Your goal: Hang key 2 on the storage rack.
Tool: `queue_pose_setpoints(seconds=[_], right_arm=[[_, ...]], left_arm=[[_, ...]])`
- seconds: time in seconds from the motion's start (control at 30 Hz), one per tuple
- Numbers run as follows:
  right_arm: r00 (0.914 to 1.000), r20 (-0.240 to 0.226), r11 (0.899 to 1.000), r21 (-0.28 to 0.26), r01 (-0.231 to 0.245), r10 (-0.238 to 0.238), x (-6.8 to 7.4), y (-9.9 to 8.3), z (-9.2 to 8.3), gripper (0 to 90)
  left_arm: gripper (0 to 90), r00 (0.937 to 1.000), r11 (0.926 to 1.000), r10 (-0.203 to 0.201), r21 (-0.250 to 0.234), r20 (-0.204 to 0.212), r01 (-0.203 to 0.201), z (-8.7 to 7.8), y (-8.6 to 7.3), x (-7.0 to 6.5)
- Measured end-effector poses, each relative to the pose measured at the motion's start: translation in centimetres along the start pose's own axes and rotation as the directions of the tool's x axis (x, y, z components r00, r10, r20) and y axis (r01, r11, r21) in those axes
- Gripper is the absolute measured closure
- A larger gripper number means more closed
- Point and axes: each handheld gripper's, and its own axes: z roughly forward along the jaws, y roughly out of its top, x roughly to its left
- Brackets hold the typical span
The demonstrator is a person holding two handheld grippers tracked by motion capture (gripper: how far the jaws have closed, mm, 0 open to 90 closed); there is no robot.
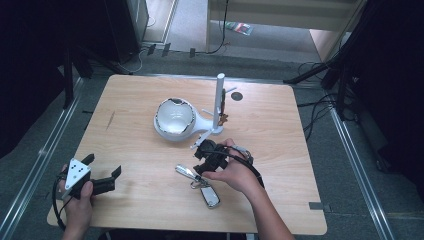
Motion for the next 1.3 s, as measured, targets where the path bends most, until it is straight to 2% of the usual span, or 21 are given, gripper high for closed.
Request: queue_pose_setpoints(seconds=[0.2,0.37,0.47,0.67,0.73,1.13,1.3], right_arm=[[0.9996,-0.023,0.998,0.058,0.017,-0.016,0.4,0.1,0.7,46.9],[0.9989,-0.044,0.996,0.085,0.020,-0.016,0.7,0.2,1.0,47.8],[0.9982,-0.051,0.994,0.103,0.037,-0.032,0.8,0.3,1.3,48.8],[0.9972,-0.058,0.987,0.153,0.056,-0.048,1.2,0.3,1.7,50.4],[0.9974,-0.062,0.984,0.173,0.047,-0.037,1.3,0.4,1.8,51.9],[0.9938,-0.105,0.975,0.216,0.059,-0.037,1.7,0.6,1.9,53.9],[0.9938,-0.105,0.970,0.237,0.059,-0.035,1.7,0.6,2.2,56.3]], left_arm=[[0.0,1.0000,1.0000,-0.001,0.000,0.002,0.001,0.0,0.0,0.0],[0.0,1.0000,1.0000,-0.001,0.001,0.002,0.001,0.0,0.0,0.0],[0.0,1.0000,1.0000,0.000,0.001,0.002,0.000,0.0,0.0,0.0],[0.0,1.0000,1.0000,0.001,0.002,0.001,-0.001,0.0,0.0,0.0],[0.0,1.0000,1.0000,0.001,0.002,0.001,-0.001,0.0,0.0,0.0],[0.0,1.0000,1.0000,0.001,0.002,0.001,-0.001,0.0,0.0,0.0],[0.0,1.0000,1.0000,0.001,0.001,0.000,-0.001,0.0,0.0,0.0]])
